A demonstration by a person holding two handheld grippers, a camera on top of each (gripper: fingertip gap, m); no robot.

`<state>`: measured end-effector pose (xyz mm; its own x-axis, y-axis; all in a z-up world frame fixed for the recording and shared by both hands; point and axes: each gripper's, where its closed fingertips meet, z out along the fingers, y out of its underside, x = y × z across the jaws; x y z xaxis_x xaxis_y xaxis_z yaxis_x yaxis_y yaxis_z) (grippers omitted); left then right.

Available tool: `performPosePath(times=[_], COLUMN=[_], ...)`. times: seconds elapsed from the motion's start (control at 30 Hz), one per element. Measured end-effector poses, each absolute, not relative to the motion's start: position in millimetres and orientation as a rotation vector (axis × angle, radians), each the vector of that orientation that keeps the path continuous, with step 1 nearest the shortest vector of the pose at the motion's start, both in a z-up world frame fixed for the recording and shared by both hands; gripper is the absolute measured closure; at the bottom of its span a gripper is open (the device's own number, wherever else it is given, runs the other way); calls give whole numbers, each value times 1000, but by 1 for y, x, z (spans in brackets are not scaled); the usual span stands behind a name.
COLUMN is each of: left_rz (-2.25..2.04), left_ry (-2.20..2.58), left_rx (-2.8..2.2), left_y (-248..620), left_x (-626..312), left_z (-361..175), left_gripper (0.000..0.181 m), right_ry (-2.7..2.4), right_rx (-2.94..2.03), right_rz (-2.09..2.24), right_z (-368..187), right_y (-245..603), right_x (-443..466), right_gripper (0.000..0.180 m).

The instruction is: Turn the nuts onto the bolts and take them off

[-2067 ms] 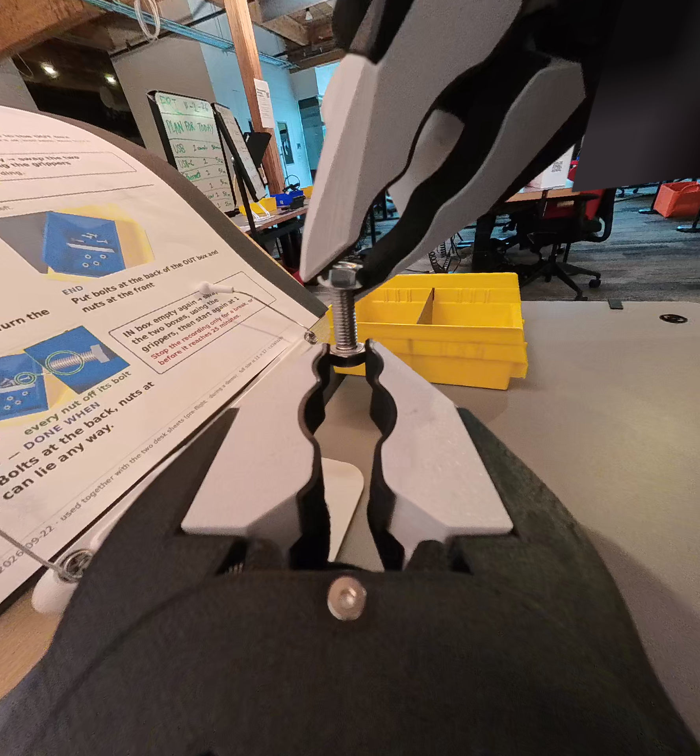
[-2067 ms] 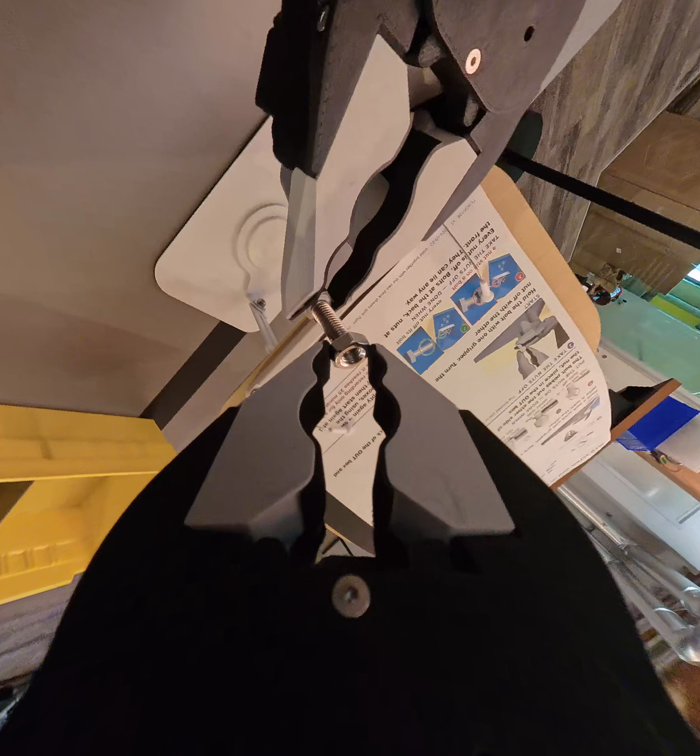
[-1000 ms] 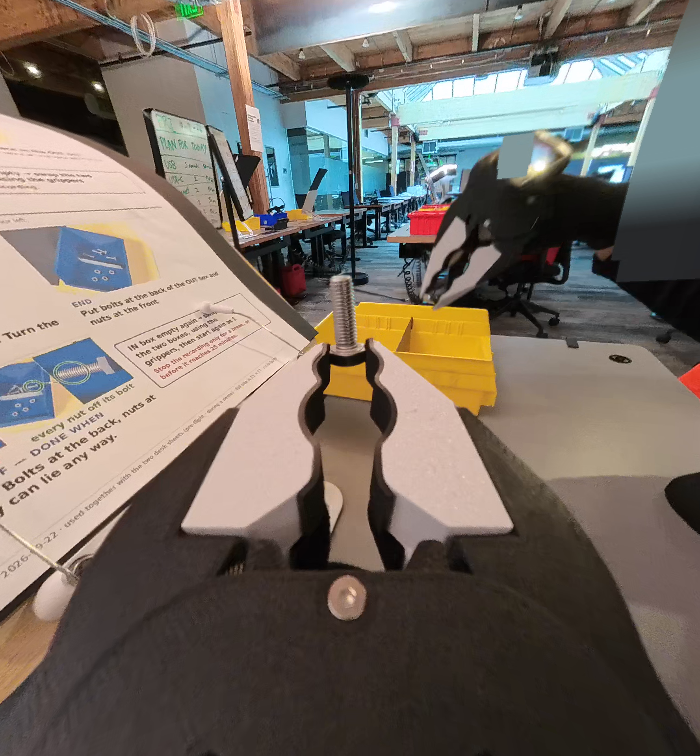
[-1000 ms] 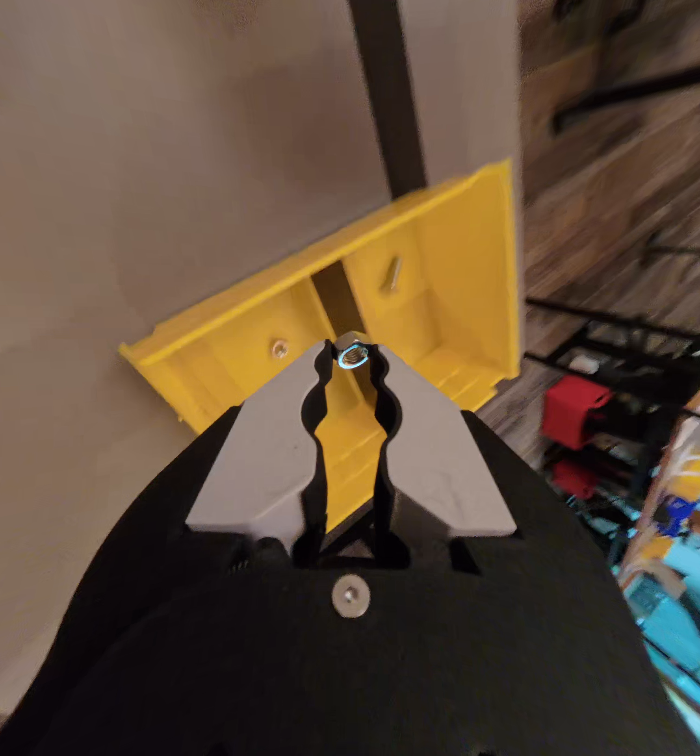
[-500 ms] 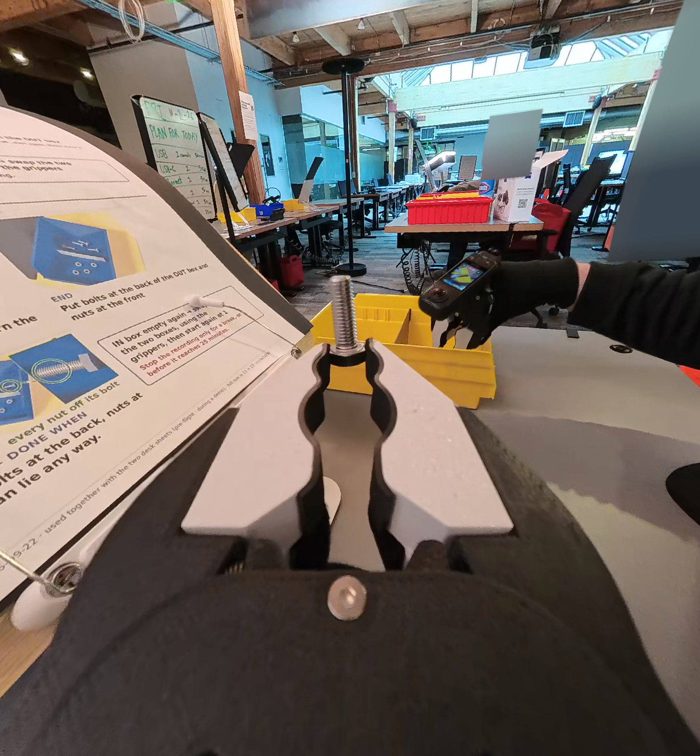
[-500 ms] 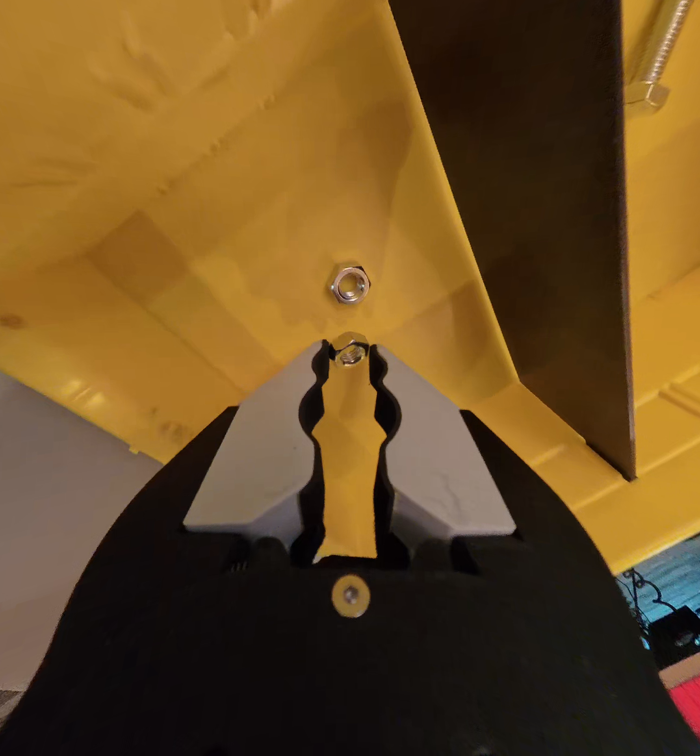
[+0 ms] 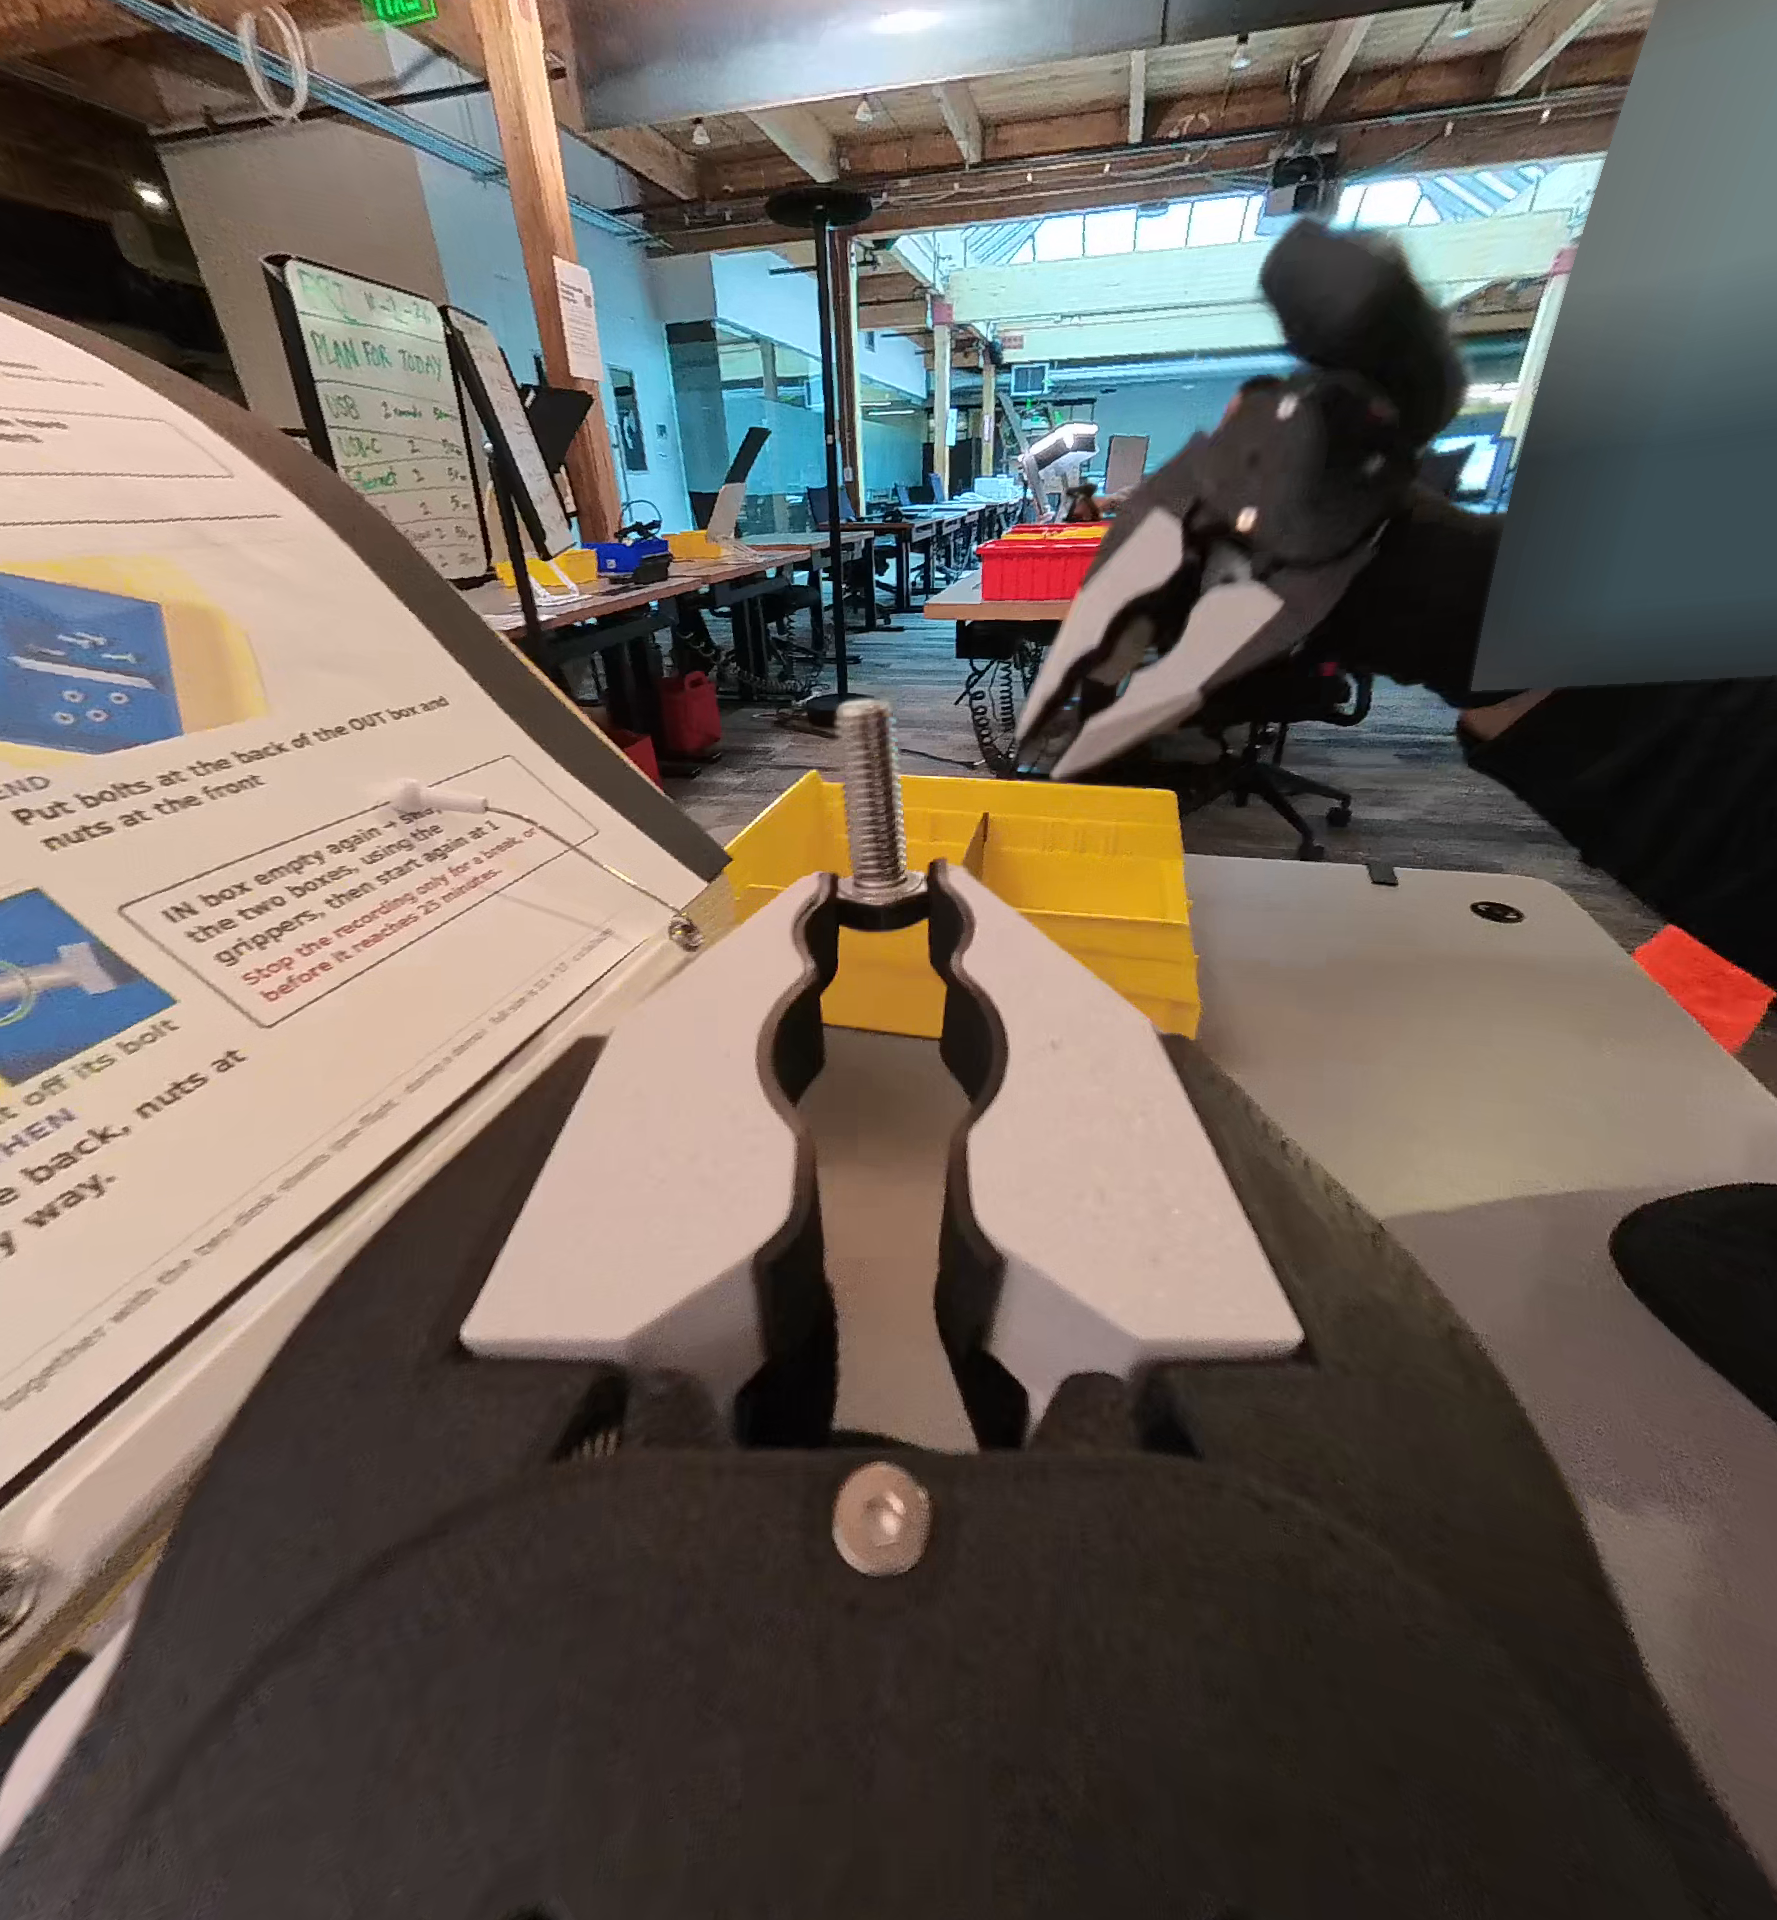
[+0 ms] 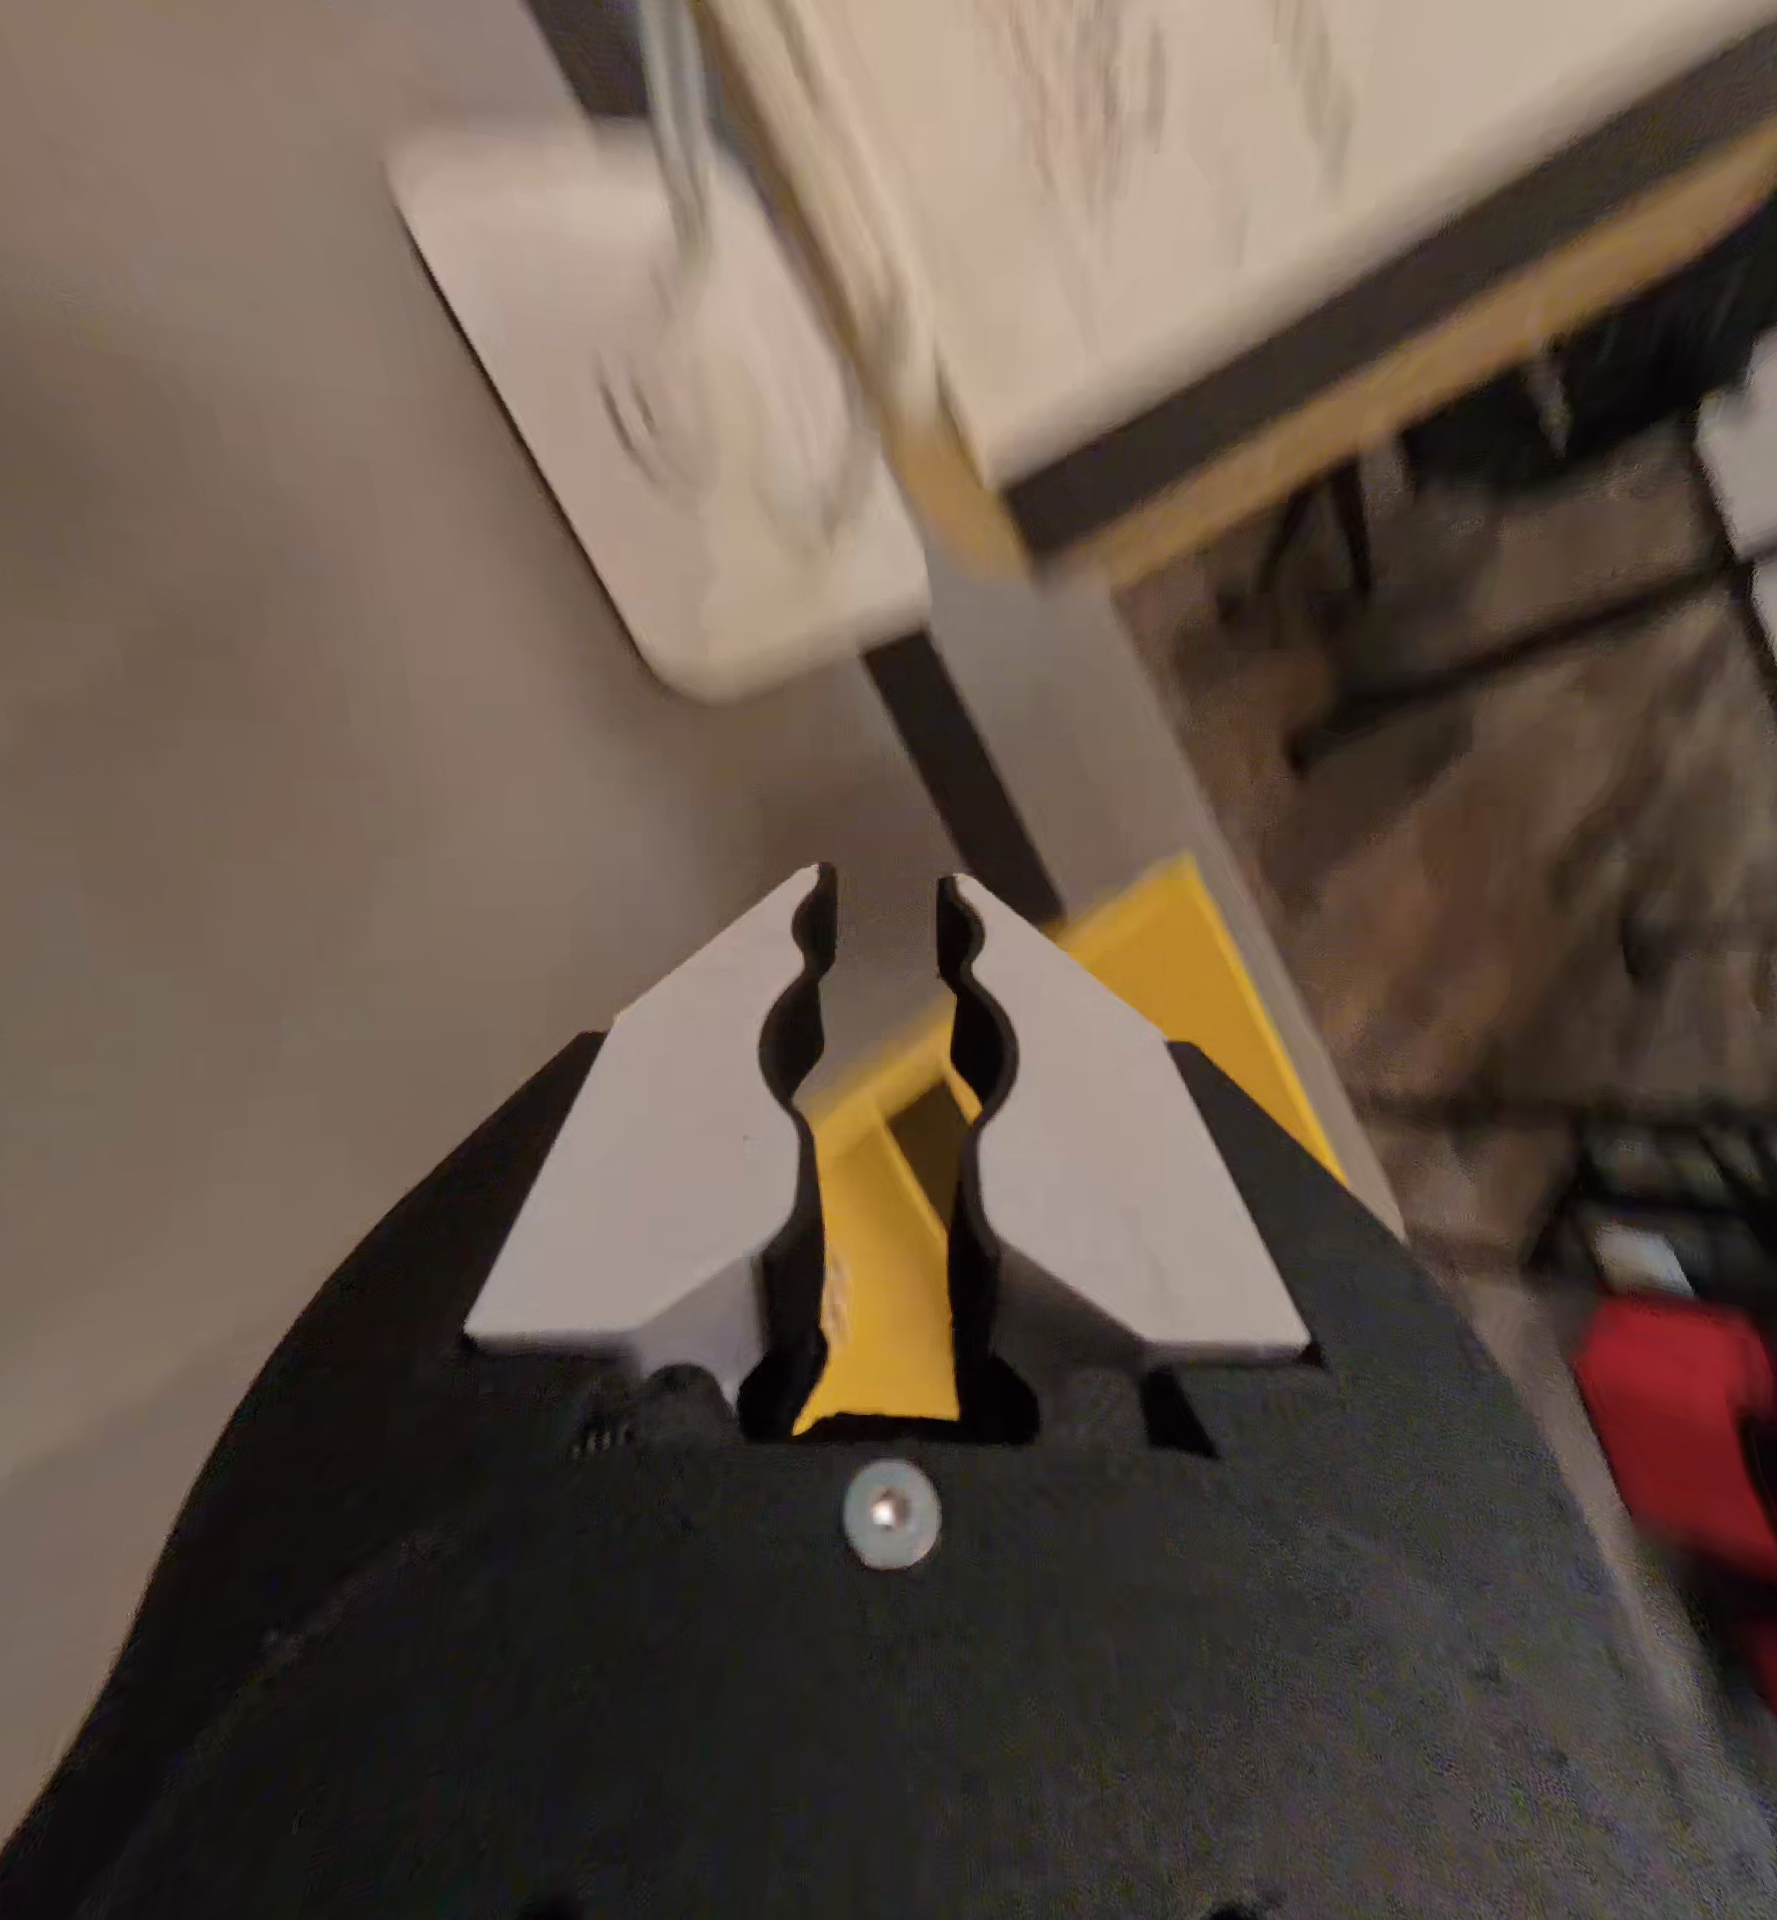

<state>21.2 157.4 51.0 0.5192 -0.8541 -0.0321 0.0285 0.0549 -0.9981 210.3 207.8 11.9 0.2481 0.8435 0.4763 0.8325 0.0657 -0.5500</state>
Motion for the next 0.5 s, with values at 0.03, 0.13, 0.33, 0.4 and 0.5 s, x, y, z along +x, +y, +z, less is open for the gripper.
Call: performPosePath(times=[0.03,0.13,0.33,0.4,0.5], left_rz=[-799,-823,-822,-820,-815], left_ry=[798,811,842,845,854], left_rx=[-1355,-1345,-1340,-1338,-1339], left_y=[156,152,148,147,147], left_x=[24,32,40,41,43], left_z=[51,52,52,52,51], left_gripper=[166,166,166,166,166], right_ry=[-1538,-1475,-1406,-1383,-1386], right_rx=[-1633,-1399,-1281,-1274,-1284], right_rz=[146,430,748,808,879], right_z=[31,71,76,77,73], right_y=[195,164,145,145,143], right_x=[180,109,41,34,25], right_gripper=[160,160,158,159,160])
